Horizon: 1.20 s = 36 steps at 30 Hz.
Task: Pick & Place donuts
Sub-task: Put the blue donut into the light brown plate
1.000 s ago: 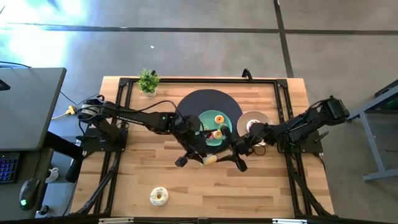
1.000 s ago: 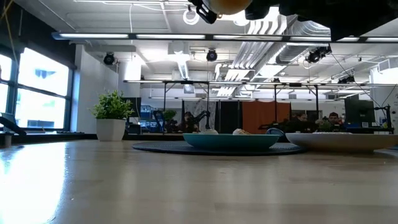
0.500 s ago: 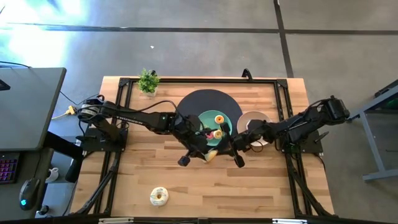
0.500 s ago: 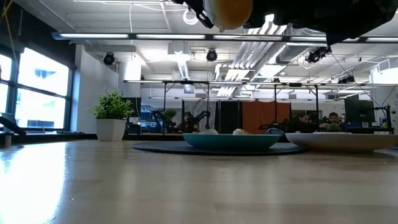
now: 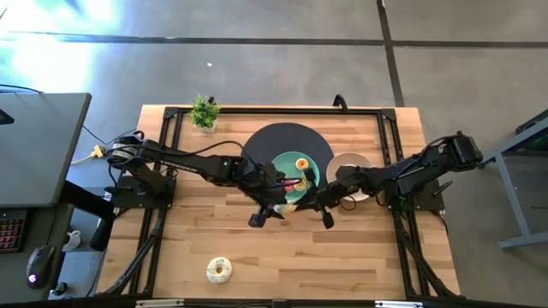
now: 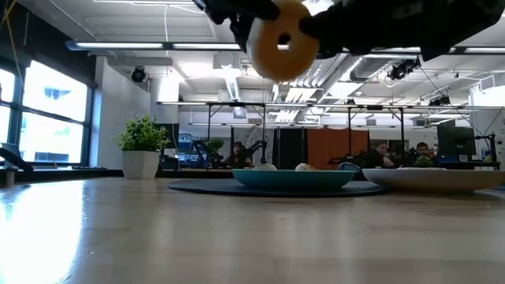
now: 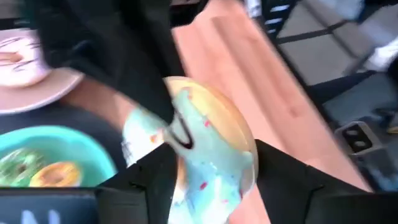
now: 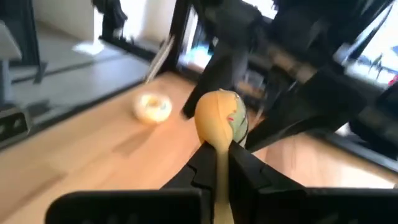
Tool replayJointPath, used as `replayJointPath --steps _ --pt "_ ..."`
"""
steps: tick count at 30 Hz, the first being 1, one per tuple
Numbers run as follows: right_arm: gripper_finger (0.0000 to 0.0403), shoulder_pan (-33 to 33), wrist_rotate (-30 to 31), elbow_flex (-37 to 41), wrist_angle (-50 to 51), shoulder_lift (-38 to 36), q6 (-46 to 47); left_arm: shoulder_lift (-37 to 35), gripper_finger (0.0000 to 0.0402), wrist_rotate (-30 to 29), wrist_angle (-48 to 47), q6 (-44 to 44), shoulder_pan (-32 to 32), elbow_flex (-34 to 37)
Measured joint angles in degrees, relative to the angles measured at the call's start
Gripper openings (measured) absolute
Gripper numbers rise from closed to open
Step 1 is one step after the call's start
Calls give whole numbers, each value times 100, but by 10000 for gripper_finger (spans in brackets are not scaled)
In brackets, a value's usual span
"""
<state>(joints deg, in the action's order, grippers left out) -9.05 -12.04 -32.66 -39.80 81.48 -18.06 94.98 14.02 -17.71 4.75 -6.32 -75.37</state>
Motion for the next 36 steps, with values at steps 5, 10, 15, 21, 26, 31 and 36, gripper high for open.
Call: replayJointPath --steps 5,10,15,21,26,31,36 --pt "11 -80 333 2 1270 -448 253 0 217 -846 -145 -5 -70 54" --pt "14 -540 2294 11 3116 -1275 128 -7 218 -1226 -297 86 -112 54" --pt "12 -1305 5613 2 4905 -2302 691 -7 218 -1262 -332 82 -113 59" --pt "12 -1758 6871 12 7913 -2517 3741 -7 218 -1219 -301 90 -116 61" --pt "12 -1681 7138 258 8371 -2103 4759 -7 218 -1199 -290 94 -116 63" --pt "13 -1180 7691 494 8165 -1565 4390 -7 218 -1189 -274 87 -118 63" --pt "18 -611 6982 631 7347 -1088 3653 -7 218 -1058 -270 -36 -118 65"
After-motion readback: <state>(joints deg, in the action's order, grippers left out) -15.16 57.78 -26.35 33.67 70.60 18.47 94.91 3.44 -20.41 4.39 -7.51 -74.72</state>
